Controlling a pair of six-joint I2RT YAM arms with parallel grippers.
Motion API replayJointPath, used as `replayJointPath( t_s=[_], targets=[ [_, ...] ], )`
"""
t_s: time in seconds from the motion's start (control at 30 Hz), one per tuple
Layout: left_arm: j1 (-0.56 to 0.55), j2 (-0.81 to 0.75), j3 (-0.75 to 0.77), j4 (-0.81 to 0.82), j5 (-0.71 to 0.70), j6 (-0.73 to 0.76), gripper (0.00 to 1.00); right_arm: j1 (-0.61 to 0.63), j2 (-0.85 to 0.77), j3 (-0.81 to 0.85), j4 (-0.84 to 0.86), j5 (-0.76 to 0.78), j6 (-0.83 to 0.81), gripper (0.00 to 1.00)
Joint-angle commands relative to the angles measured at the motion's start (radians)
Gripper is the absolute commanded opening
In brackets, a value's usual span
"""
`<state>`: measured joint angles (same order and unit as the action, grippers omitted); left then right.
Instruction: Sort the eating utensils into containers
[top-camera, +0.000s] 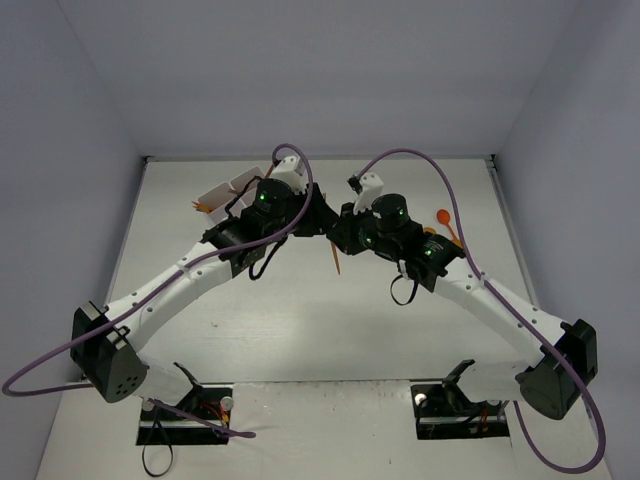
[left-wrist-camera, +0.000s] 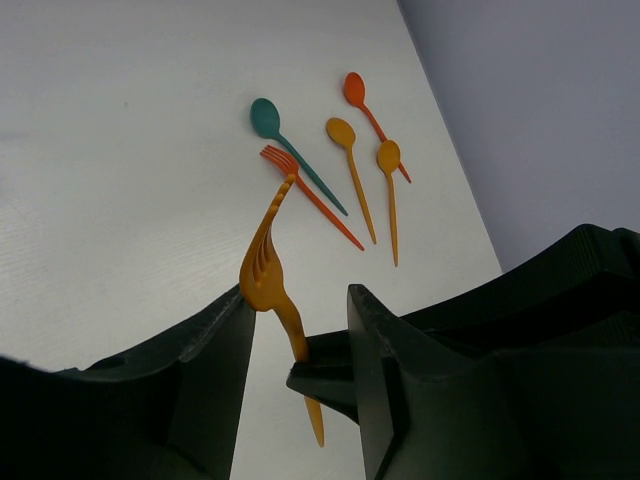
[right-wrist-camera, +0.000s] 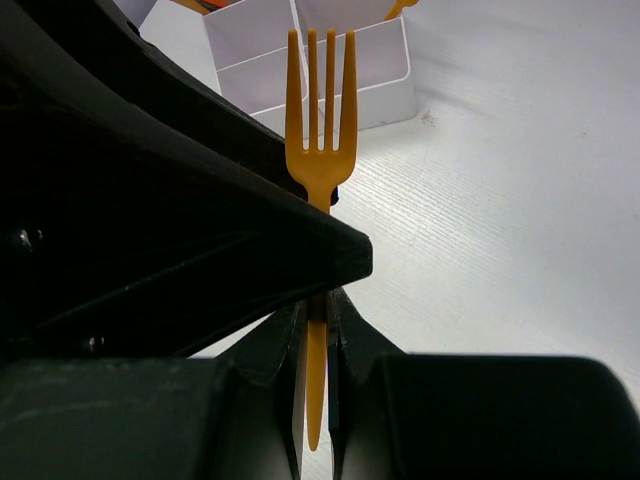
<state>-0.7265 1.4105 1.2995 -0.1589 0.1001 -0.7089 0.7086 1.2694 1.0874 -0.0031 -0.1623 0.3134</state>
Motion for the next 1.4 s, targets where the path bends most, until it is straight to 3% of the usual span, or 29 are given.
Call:
replayJointPath(
  t_s=[0.0,0.23,0.4,0.5,0.57,0.63,0.87,1.13,1.37],
  targets=[
    [-0.008,-0.009,0.013,0.089,0.024,-0.053,0.33,0.006,-0.036,0.007,0.082,-0.011,0.009,0.0],
    [-0.008,-0.01,0.004,0.108,0.02,-0.058,0.01,0.006,-0.035,0.002,0.084,-0.005,0.01,0.03],
    [-0.008,-0.008,0.001,0.116,0.021,-0.058,0.0,0.008,-0.032,-0.001,0.084,0.001,0.012,0.11],
    [-0.006,-0.012,-0.003,0.128,0.013,-0.04,0.0,0.006,-0.032,-0.002,0.083,0.007,0.011,0.31],
    [-0.002,-0.017,0.001,0.124,-0.006,0.003,0.0,0.005,-0.037,-0.006,0.081,0.018,0.009,0.51],
    [0.007,-0.023,0.009,0.115,-0.038,0.066,0.0,0.002,-0.051,-0.019,0.079,0.032,0.005,0.6],
    [0.09,-0.004,0.055,0.144,-0.139,0.349,0.0,-0.039,-0.129,-0.083,0.035,0.087,-0.001,0.63],
    [0.286,0.161,0.176,0.298,-0.067,0.581,0.0,-0.132,-0.228,-0.136,-0.052,0.121,-0.007,0.65],
    [0.351,0.327,0.284,0.355,-0.016,0.697,0.0,-0.189,-0.274,-0.144,-0.114,0.142,-0.03,0.66]
  ],
)
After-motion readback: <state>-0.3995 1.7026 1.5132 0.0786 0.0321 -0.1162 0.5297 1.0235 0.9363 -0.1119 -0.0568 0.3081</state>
